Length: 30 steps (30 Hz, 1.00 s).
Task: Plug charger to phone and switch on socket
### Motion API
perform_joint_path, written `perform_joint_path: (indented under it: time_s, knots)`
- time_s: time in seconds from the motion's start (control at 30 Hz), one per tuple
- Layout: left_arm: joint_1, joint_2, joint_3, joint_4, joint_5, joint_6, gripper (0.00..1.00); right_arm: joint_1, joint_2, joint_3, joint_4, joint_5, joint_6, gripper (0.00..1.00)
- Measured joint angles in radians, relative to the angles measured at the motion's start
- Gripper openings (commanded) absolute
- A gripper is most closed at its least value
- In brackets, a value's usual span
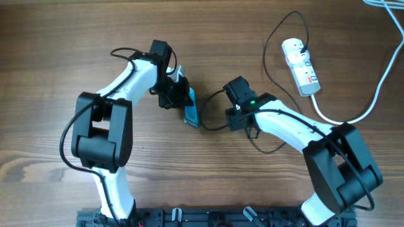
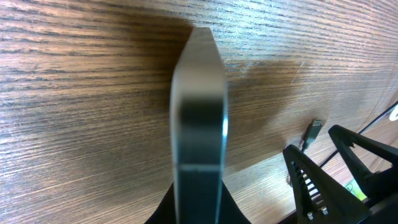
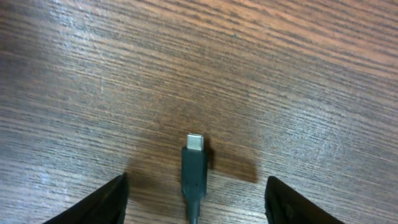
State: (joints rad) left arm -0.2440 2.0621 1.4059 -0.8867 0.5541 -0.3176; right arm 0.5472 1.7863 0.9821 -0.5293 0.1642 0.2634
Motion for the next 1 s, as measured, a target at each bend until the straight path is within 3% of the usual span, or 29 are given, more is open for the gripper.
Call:
perform_joint_path:
  time_s: [0.2, 0.23, 0.57, 1.0]
  knots:
    - [0.0, 0.0, 0.0, 0.0, 0.0, 0.0, 0.04, 0.0, 0.0, 0.0, -0.021, 0.001, 0.003, 0.32]
    - [0.0, 0.0, 0.0, 0.0, 0.0, 0.0, 0.04, 0.0, 0.0, 0.0, -0.028, 0.001, 0.0, 0.3]
    - [0.0, 0.0, 0.0, 0.001, 0.0, 0.0, 0.04, -0.004, 0.0, 0.0, -0.045, 0.002, -0.034, 0.26]
    - [0.0, 0.0, 0.0, 0.004, 0.0, 0.0, 0.04, -0.014, 0.002, 0.0, -0.001, -0.026, -0.087, 0.29]
